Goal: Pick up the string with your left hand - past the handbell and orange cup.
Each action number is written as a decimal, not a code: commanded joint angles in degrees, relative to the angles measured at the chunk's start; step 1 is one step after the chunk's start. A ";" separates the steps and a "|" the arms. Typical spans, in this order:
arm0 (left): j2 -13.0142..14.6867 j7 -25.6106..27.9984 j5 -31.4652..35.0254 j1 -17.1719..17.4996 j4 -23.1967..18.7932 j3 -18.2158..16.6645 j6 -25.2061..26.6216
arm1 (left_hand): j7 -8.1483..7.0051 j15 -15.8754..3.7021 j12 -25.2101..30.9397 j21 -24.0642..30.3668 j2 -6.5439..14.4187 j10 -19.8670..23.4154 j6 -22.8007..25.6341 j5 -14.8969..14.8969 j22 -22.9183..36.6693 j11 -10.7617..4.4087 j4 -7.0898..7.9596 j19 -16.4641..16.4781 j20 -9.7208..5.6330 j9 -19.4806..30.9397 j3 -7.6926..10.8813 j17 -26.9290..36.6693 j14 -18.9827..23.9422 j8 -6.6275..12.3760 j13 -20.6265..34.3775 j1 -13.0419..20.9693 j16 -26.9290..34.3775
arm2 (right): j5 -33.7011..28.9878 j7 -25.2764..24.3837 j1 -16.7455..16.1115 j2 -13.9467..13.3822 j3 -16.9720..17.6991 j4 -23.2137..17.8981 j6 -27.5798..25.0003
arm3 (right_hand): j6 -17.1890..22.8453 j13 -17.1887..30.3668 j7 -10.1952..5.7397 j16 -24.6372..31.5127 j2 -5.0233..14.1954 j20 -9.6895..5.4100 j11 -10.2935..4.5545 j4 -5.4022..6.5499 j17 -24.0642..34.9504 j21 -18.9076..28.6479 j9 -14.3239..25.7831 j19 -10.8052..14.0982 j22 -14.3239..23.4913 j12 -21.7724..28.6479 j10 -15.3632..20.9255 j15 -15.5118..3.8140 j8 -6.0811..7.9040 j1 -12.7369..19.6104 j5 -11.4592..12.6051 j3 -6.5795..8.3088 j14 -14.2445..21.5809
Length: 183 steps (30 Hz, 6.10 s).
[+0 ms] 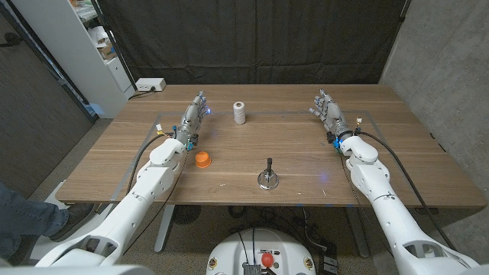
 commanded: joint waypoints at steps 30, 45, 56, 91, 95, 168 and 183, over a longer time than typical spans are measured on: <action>-1.65 1.72 11.86 2.74 -5.26 -4.50 1.32 | -1.04 0.13 0.69 -1.46 0.64 1.06 -0.26 0.15 0.13 -0.68 -1.82 -10.60 2.54 0.30 1.18 0.03 -1.77 0.15 0.01 2.70 0.60 | -11.39 10.04 0.00 12.40 14.38 0.61 0.18 | 0.40 0.16 0.19 0.16 0.43 0.24 0.21 -0.23 -0.16 -1.11 0.27 0.69 0.14 -1.00 0.54 0.30 0.08 0.63 0.61 0.25 0.10; 0.57 5.11 17.78 3.10 -8.58 -3.41 2.32 | -1.13 -0.18 1.06 -1.72 0.45 2.34 0.30 0.20 0.18 -1.04 -3.11 -9.02 2.34 0.33 1.46 -0.01 -0.75 0.37 0.03 4.38 0.77 | -12.10 9.43 -0.63 12.98 14.94 -0.95 0.05 | 0.57 0.16 0.12 0.10 0.47 0.20 0.28 -0.30 -0.24 -1.65 0.28 0.74 0.15 -1.33 0.71 0.27 0.01 0.61 0.66 0.13 0.13; 1.30 7.91 21.32 3.35 -10.16 -2.59 3.60 | -1.02 0.14 1.20 -1.83 0.32 2.92 0.21 0.29 0.24 -0.98 -3.92 -7.99 2.54 0.34 1.62 0.00 0.00 0.32 0.07 5.44 0.92 | -12.15 9.66 -0.68 13.17 14.89 -0.88 0.04 | 0.42 0.17 0.22 0.01 0.48 0.20 0.30 -0.39 -0.30 -2.03 0.29 0.86 0.15 -1.67 0.56 0.33 -0.15 0.65 0.69 0.06 0.04; 3.25 11.64 30.20 0.40 -10.97 2.43 8.79 | -0.78 0.50 1.49 -2.84 -0.19 4.24 0.10 0.73 0.36 -0.71 -6.56 -6.90 3.33 0.42 2.17 0.06 1.32 0.32 0.28 9.02 0.94 | -10.95 9.91 -1.74 12.93 16.30 -0.84 0.65 | 0.62 0.21 0.13 -0.09 0.48 0.43 0.27 -0.63 -0.45 -3.28 0.31 1.08 0.17 -2.38 0.90 0.62 -0.32 0.72 0.78 -0.24 0.19; 3.80 11.35 31.27 0.09 -11.68 3.28 10.25 | -0.62 0.70 1.43 -2.98 -0.33 4.13 -0.12 0.80 0.36 -0.50 -6.85 -6.86 3.30 0.43 2.18 0.07 1.28 0.26 0.30 9.40 0.88 | -10.69 10.06 -1.91 12.88 16.35 -1.39 1.07 | 0.63 0.21 0.08 -0.09 0.48 0.46 0.25 -0.65 -0.45 -3.40 0.31 1.09 0.18 -2.46 0.92 0.64 -0.34 0.72 0.79 -0.27 0.22; 4.14 11.21 44.84 -10.41 -5.82 15.52 20.26 | -0.35 1.00 1.55 -4.86 -1.60 4.42 -0.59 1.66 0.48 -0.68 -9.85 -6.20 4.89 0.54 2.31 0.15 1.43 0.33 0.82 13.93 0.60 | -5.90 11.35 -1.95 13.74 15.19 -3.68 3.55 | 0.86 0.28 -0.19 -0.14 0.18 0.52 -0.06 -1.14 -0.61 -5.65 0.33 2.23 0.21 -3.60 1.63 0.36 -0.63 0.71 1.12 -1.07 0.93; 3.88 11.84 47.46 -11.46 -5.05 17.45 21.77 | -0.35 0.98 1.58 -5.14 -1.61 4.50 -0.38 1.73 0.51 -0.72 -10.01 -6.08 4.99 0.54 2.30 0.15 1.45 0.39 0.88 14.33 0.55 | -5.71 11.72 -0.54 13.58 15.40 -0.87 4.63 | 0.94 0.29 -0.18 -0.16 0.20 0.55 -0.09 -1.18 -0.61 -6.11 0.33 2.43 0.22 -3.77 1.82 0.44 -0.65 0.67 1.21 -1.22 1.05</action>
